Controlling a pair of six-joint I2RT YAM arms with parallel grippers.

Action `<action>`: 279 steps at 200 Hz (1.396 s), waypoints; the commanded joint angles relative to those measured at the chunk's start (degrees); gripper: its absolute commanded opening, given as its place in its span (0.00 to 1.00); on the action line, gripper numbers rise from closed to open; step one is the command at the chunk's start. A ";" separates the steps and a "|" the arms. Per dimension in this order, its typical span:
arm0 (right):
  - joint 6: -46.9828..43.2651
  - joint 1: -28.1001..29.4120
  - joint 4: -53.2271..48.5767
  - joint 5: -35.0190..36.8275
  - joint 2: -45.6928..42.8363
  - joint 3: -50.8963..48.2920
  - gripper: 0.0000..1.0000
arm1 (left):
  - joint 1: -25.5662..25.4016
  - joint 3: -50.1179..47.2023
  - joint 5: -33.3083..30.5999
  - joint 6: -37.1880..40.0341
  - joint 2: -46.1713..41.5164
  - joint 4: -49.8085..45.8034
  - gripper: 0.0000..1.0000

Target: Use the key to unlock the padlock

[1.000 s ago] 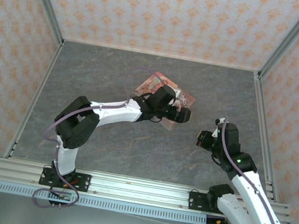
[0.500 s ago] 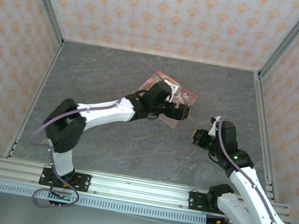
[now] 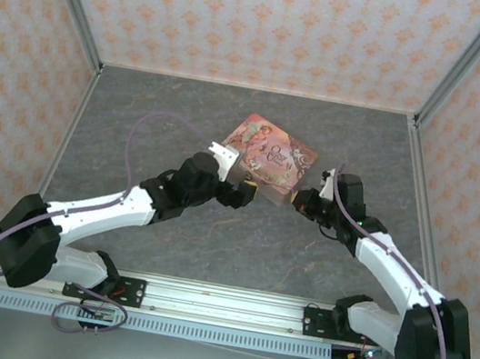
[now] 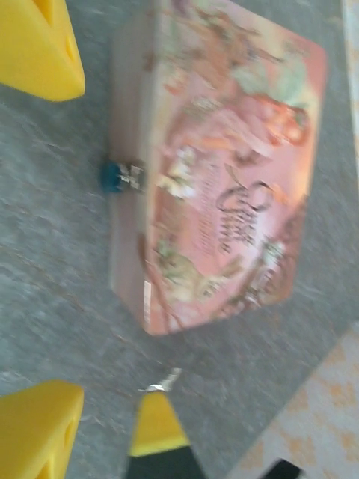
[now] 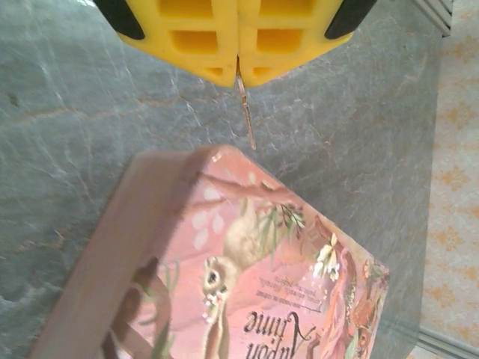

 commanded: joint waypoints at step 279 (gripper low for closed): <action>-2.17 -0.60 14.07 -6.83 32.49 14.91 0.00 | 13.63 -0.01 26.56 -3.61 30.54 30.58 0.76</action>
